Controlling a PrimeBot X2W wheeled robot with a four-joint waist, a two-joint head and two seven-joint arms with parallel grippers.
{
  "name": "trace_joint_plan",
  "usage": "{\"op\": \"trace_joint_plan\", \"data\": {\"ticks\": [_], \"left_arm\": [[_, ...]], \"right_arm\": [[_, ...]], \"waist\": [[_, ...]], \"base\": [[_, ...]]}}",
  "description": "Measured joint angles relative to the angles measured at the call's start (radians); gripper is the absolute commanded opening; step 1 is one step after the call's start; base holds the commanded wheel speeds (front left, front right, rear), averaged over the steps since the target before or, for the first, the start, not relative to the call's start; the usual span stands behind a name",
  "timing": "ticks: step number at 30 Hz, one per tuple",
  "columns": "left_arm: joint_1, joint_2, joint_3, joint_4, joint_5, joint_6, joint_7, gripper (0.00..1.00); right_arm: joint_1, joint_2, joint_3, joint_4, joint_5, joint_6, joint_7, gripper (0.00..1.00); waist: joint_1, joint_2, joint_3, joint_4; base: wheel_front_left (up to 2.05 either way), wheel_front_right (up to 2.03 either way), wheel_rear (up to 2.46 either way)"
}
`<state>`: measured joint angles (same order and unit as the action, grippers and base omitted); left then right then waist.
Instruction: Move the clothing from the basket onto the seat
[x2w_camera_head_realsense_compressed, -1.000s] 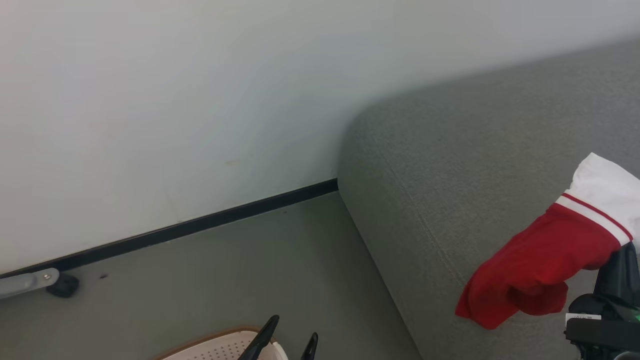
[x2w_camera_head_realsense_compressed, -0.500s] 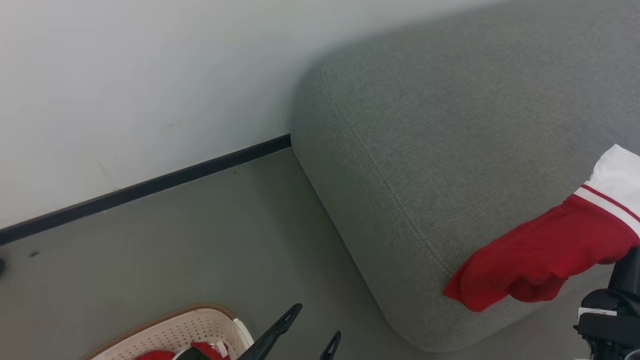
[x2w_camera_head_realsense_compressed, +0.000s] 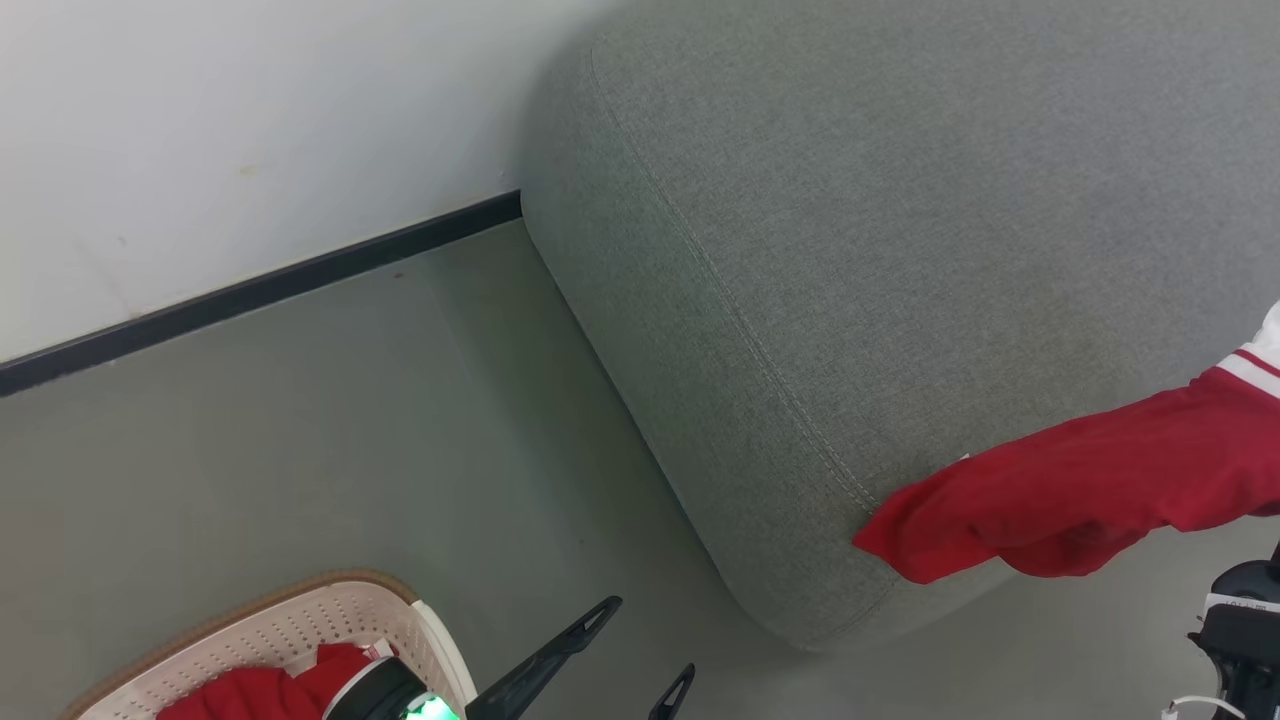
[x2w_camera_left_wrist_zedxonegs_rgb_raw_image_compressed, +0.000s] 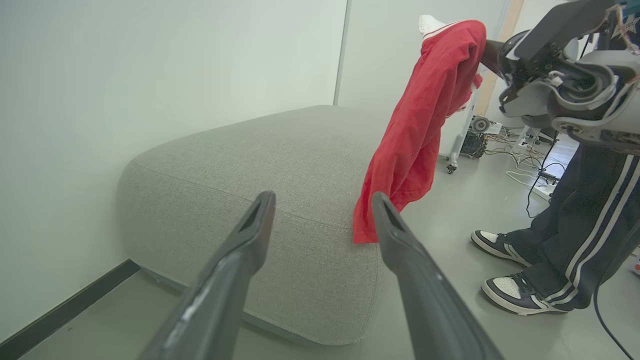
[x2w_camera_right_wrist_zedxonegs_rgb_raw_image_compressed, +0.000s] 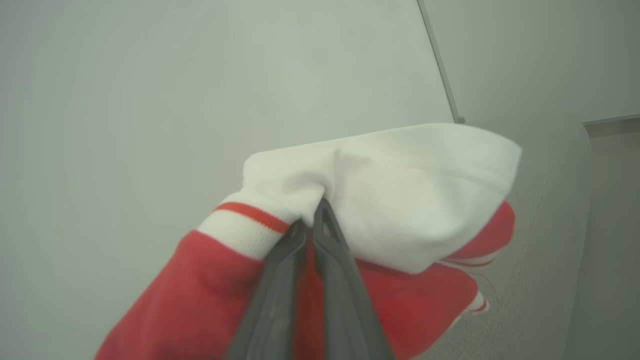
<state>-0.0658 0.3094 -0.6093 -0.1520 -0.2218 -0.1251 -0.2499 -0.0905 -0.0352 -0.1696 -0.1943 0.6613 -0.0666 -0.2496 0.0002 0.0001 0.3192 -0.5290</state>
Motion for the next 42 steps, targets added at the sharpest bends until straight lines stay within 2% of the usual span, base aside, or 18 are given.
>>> {"op": "trace_joint_plan", "data": {"ticks": [10, 13, 18, 23, 28, 29, 33, 37, 42], "left_arm": [[-0.058, 0.006, -0.034, 0.007, 0.001, 0.0, 0.0, 1.0], [-0.057, 0.008, -0.021, 0.007, 0.001, 0.0, 0.0, 1.0], [-0.048, 0.036, -0.003, 0.002, 0.001, 0.0, 0.0, 1.0], [-0.048, 0.064, -0.004, -0.012, 0.002, 0.0, 0.0, 1.0], [-0.048, 0.095, 0.004, -0.027, 0.003, 0.0, -0.003, 1.0], [-0.048, 0.105, 0.008, -0.032, 0.003, 0.0, -0.003, 1.0], [-0.048, 0.129, 0.007, -0.046, 0.003, 0.0, -0.003, 1.0], [-0.046, 0.132, 0.05, -0.059, 0.003, -0.007, -0.003, 1.0], [-0.039, 0.162, 0.046, -0.062, 0.003, -0.007, -0.003, 1.0]], "right_arm": [[-0.025, 0.004, -0.024, 0.011, 0.021, 0.0, 0.0, 0.0], [-0.1, 0.005, -0.058, 0.046, 0.056, 0.026, 0.0, 0.0], [-0.263, -0.002, -0.147, 0.137, 0.076, 0.088, -0.007, 0.0], [-0.384, -0.065, -0.222, 0.242, 0.109, 0.116, -0.007, 0.0], [-0.524, -0.108, -0.24, 0.309, 0.115, 0.135, -0.007, 0.0], [-0.594, -0.123, -0.247, 0.339, 0.123, 0.138, -0.007, 0.0], [-0.712, -0.165, -0.258, 0.378, 0.121, 0.144, -0.008, 0.0], [-0.804, -0.203, -0.259, 0.408, 0.096, 0.147, -0.008, 0.0], [-0.906, -0.246, -0.268, 0.503, 0.08, 0.154, -0.009, 0.0]], "waist": [[0.0, 0.0, 0.046, -0.009], [0.0, 0.0, 0.058, -0.006], [0.0, 0.0, 0.08, -0.003], [-0.0001, 0.0, 0.107, 0.004], [0.0, 0.0, 0.142, 0.017], [0.0, 0.0, 0.157, 0.024], [0.0, 0.0001, 0.187, 0.041], [0.0, 0.0, 0.215, 0.064], [-0.0001, 0.0, 0.245, 0.098]], "base": [[0.0, 0.0, 0.0], [0.0, 0.0, 0.0], [0.0, 0.0, 0.0], [0.0, 0.0, 0.0], [0.0, 0.0, 0.0], [0.0, 0.0, 0.0], [0.0, 0.0, 0.0], [0.0, 0.0, 0.0], [0.0, 0.0, 0.0]]}}
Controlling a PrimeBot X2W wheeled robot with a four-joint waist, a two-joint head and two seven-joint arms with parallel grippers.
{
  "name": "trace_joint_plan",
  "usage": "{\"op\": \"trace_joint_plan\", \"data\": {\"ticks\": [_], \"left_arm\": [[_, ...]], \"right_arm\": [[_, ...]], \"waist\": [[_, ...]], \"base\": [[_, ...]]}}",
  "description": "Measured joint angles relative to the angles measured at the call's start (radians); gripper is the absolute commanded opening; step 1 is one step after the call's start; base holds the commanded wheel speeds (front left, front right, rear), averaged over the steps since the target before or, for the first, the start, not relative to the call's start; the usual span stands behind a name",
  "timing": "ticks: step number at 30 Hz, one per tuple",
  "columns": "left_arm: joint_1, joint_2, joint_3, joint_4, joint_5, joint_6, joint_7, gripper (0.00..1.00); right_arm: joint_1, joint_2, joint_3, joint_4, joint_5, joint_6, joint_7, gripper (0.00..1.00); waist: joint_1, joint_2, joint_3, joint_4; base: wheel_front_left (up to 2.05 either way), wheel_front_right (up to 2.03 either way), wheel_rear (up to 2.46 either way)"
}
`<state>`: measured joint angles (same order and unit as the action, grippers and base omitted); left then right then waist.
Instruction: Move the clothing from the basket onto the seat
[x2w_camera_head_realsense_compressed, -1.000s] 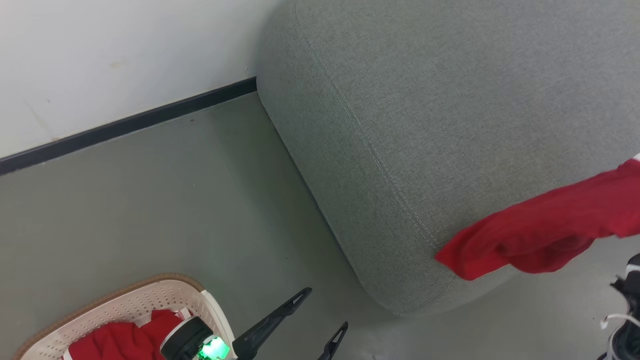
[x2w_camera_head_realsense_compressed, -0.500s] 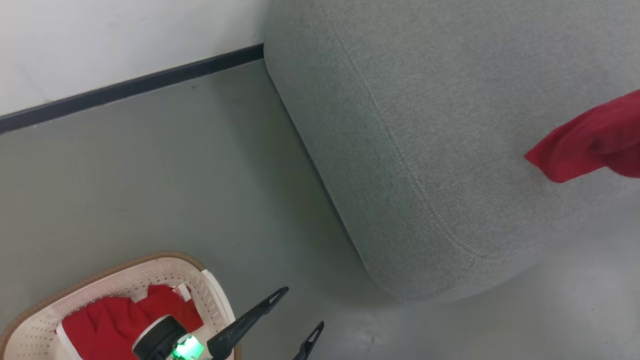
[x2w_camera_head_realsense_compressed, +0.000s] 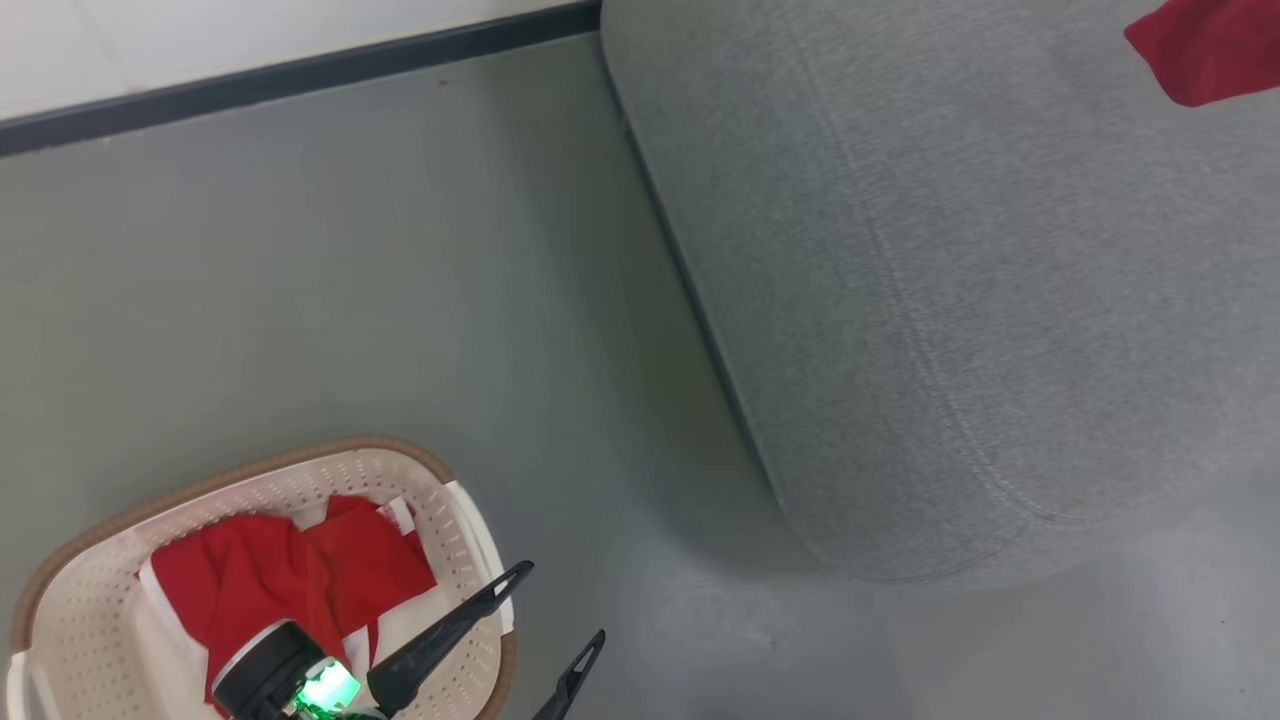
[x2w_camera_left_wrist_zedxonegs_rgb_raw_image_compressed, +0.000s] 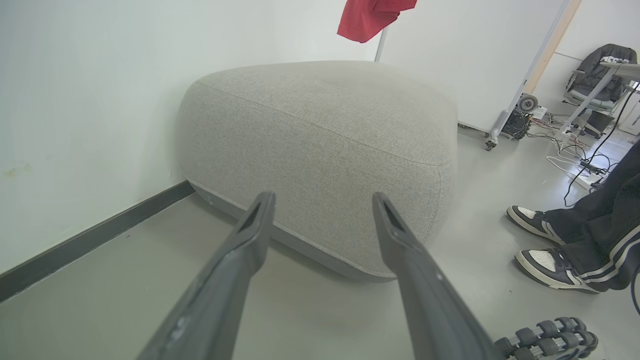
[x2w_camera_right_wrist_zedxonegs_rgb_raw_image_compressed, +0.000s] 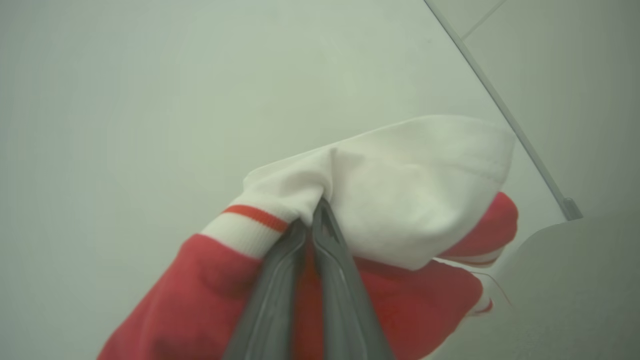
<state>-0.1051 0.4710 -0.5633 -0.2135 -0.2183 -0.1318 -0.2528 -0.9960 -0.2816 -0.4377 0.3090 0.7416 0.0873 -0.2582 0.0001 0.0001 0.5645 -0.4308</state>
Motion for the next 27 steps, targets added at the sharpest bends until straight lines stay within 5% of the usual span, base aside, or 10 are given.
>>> {"op": "trace_joint_plan", "data": {"ticks": [14, 27], "left_arm": [[0.008, -0.002, 0.01, -0.017, -0.001, 0.0, 0.0, 1.0], [0.007, -0.001, 0.011, -0.022, -0.001, 0.0, 0.0, 1.0]], "right_arm": [[-0.041, -0.045, -0.011, 0.387, -0.039, 0.002, 0.0, 0.0], [-0.065, -0.104, -0.021, 0.575, -0.079, -0.008, 0.001, 0.0]], "waist": [[0.0, 0.0, 0.057, 0.082], [-0.0001, -0.0001, 0.076, 0.098]], "base": [[0.0, 0.0, 0.0], [0.0, 0.0, 0.0]]}}
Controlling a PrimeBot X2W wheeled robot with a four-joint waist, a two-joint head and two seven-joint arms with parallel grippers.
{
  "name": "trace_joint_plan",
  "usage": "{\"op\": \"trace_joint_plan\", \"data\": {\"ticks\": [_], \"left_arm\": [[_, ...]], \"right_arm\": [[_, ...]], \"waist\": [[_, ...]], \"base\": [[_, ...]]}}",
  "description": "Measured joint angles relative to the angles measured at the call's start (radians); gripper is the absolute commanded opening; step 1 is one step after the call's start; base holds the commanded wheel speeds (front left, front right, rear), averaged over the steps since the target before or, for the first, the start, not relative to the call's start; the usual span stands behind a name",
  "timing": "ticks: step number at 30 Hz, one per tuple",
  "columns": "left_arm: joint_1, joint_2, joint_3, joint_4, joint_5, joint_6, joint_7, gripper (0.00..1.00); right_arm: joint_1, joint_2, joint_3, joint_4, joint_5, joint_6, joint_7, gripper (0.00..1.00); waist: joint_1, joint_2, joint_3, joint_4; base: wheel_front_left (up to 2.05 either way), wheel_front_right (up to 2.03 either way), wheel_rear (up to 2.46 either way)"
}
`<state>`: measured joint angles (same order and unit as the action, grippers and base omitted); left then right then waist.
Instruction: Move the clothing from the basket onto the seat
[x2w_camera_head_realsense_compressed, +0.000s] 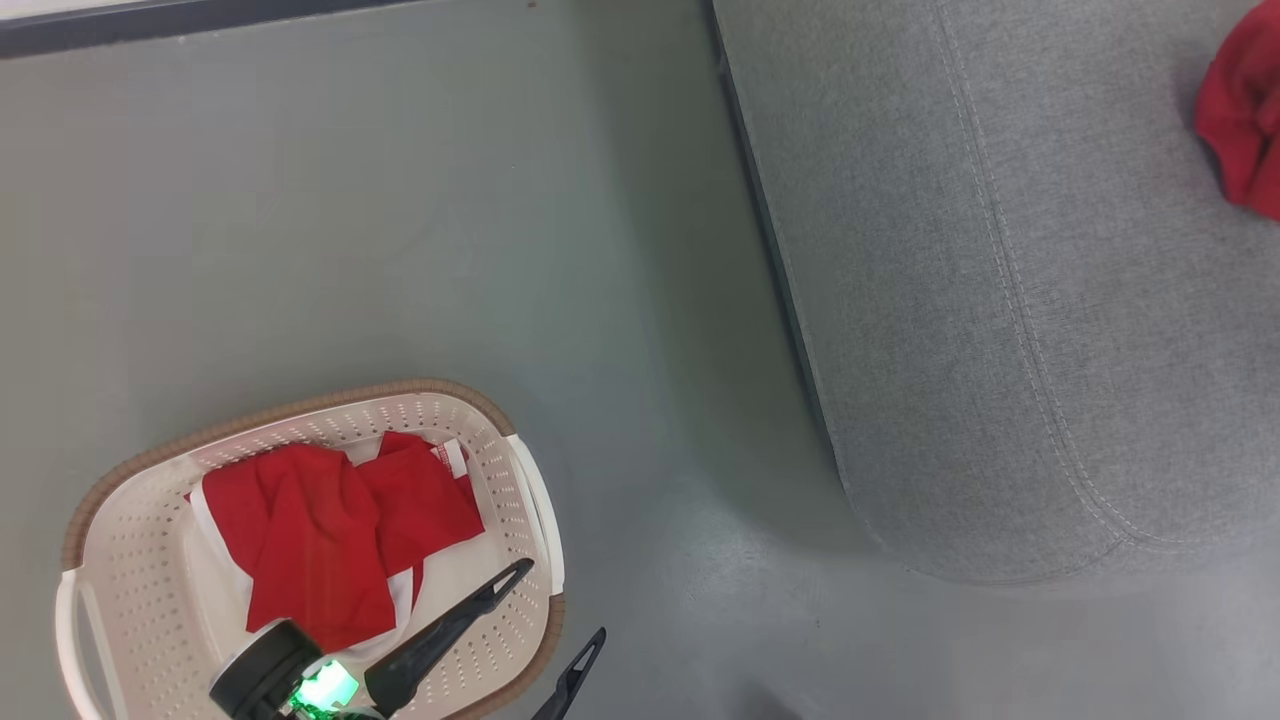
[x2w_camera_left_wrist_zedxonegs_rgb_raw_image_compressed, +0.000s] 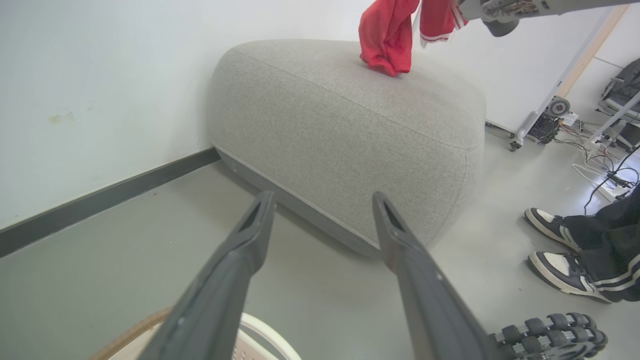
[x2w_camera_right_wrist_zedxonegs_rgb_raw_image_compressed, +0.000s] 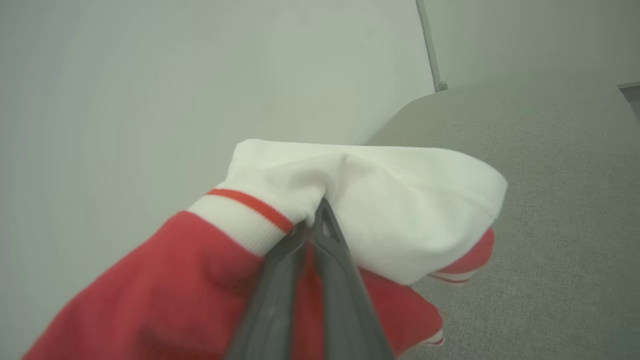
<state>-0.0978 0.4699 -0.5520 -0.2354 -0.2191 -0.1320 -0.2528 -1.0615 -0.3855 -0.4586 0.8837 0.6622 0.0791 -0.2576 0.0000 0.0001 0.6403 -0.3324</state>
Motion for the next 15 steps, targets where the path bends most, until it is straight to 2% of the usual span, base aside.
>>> {"op": "trace_joint_plan", "data": {"ticks": [6, 11, 15], "left_arm": [[0.0, 0.002, 0.002, 0.0, 0.0, 0.0, 0.0, 1.0], [-0.003, -0.009, 0.006, -0.007, -0.016, 0.0, 0.0, 1.0], [-0.003, -0.022, 0.038, -0.01, -0.027, 0.0, 0.0, 1.0]], "right_arm": [[-0.011, -0.01, 0.056, 0.089, -0.048, 0.0, 0.001, 0.0], [-0.015, -0.02, 0.1, 0.167, -0.086, -0.002, 0.058, 0.0], [-0.028, -0.024, 0.119, 0.202, -0.109, -0.028, 0.064, 0.0]], "waist": [[0.0, 0.0, 0.006, 0.007], [0.0, 0.0, 0.012, 0.018], [0.0, 0.0, 0.015, 0.026]], "base": [[0.0, 0.0, 0.0], [0.0, 0.0, 0.0], [0.0, 0.0, 0.0]]}}
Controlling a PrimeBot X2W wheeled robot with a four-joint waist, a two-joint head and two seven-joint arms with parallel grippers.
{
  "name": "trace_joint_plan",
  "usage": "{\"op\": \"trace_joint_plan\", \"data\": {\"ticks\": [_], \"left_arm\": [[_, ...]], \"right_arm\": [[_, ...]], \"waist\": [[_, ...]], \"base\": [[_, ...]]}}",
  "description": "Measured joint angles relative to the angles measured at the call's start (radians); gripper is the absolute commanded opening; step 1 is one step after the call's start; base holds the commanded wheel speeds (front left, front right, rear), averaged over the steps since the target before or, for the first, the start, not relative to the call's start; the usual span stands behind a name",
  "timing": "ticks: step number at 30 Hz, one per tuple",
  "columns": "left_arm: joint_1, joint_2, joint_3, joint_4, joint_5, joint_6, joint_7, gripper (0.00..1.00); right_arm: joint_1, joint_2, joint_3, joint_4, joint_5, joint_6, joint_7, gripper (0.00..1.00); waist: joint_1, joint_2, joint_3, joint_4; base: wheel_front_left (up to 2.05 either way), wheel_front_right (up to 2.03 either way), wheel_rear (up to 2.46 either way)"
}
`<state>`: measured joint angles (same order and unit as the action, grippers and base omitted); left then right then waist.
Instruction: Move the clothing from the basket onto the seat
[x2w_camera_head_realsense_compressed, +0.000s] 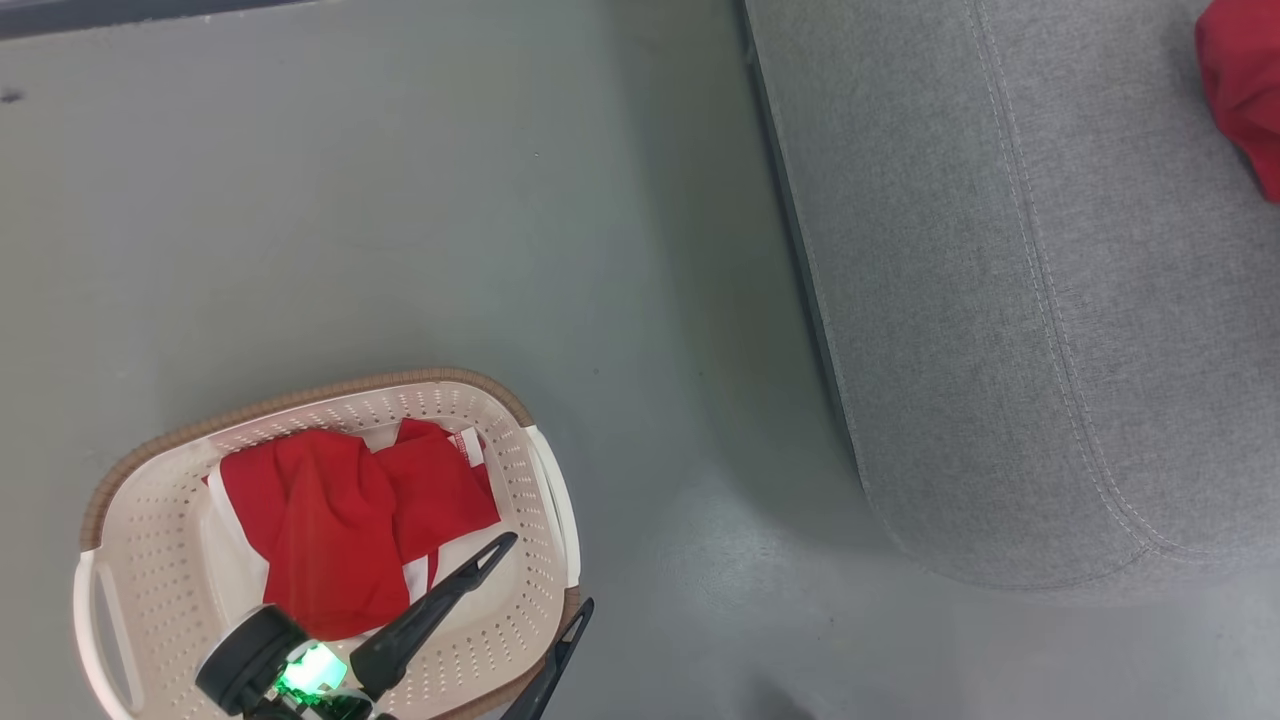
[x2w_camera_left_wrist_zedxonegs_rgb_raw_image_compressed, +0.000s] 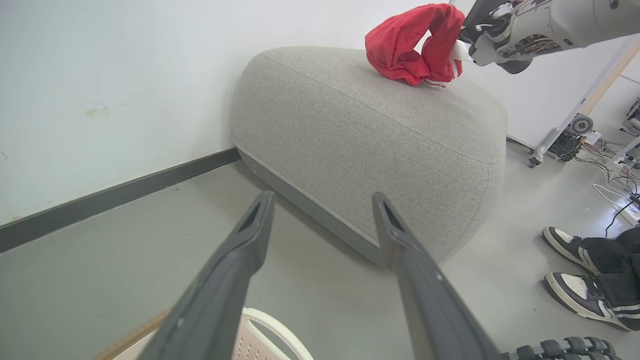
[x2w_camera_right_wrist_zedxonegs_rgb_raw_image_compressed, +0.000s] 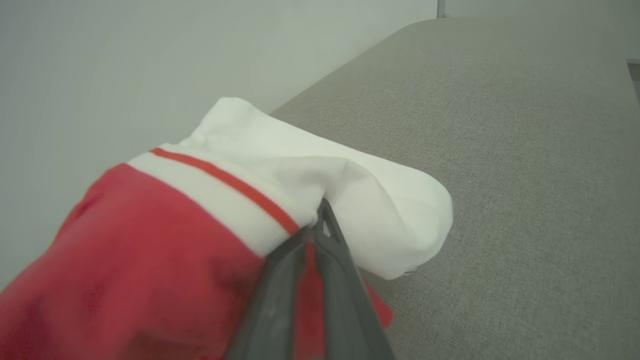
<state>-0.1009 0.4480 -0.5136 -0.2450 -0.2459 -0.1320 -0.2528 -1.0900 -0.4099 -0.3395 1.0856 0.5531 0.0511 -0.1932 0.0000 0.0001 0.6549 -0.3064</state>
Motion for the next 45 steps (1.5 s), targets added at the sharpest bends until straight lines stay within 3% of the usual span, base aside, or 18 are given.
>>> {"op": "trace_joint_plan", "data": {"ticks": [1, 2, 3, 12, 26, 45], "left_arm": [[0.0, 0.0, -0.001, 0.0, 0.0, 0.0, 0.0, 1.0], [0.0, 0.0, -0.002, 0.0, 0.0, 0.0, 0.0, 1.0], [0.0, 0.0, -0.003, 0.0, 0.0, 0.0, 0.0, 1.0], [0.0, 0.002, -0.012, 0.007, -0.001, 0.0, 0.0, 1.0], [0.0, -0.022, -0.02, 0.039, -0.007, 0.0, 0.0, 1.0], [0.003, -0.12, -0.028, 0.102, -0.017, 0.0, 0.0, 1.0]], "right_arm": [[-0.007, -0.001, 0.0, 0.013, 0.0, -0.01, 0.004, 0.05], [-0.01, -0.002, -0.001, 0.023, 0.0, -0.021, 0.007, 0.66], [-0.011, -0.003, -0.001, 0.03, 0.0, -0.026, 0.007, 1.0], [-0.013, -0.016, 0.031, 0.076, -0.036, -0.024, 0.007, 1.0], [0.07, -0.02, 0.092, 0.124, -0.087, 0.027, -0.017, 1.0], [0.207, -0.041, 0.066, 0.041, -0.102, 0.046, -0.056, 1.0]], "waist": [[0.0, 0.0, 0.0, 0.001], [0.0, 0.0, 0.0, 0.002], [0.0, 0.0, -0.001, 0.004], [0.0, -0.0001, -0.008, 0.005], [0.0, -0.0002, -0.072, -0.021], [-0.0001, -0.0002, -0.244, -0.046]], "base": [[0.0, 0.0, 0.0], [0.0, 0.0, 0.0], [0.0, 0.0, 0.0], [0.0, 0.0, 0.0], [0.0, 0.0, 0.0], [0.0, 0.0, 0.0]]}}
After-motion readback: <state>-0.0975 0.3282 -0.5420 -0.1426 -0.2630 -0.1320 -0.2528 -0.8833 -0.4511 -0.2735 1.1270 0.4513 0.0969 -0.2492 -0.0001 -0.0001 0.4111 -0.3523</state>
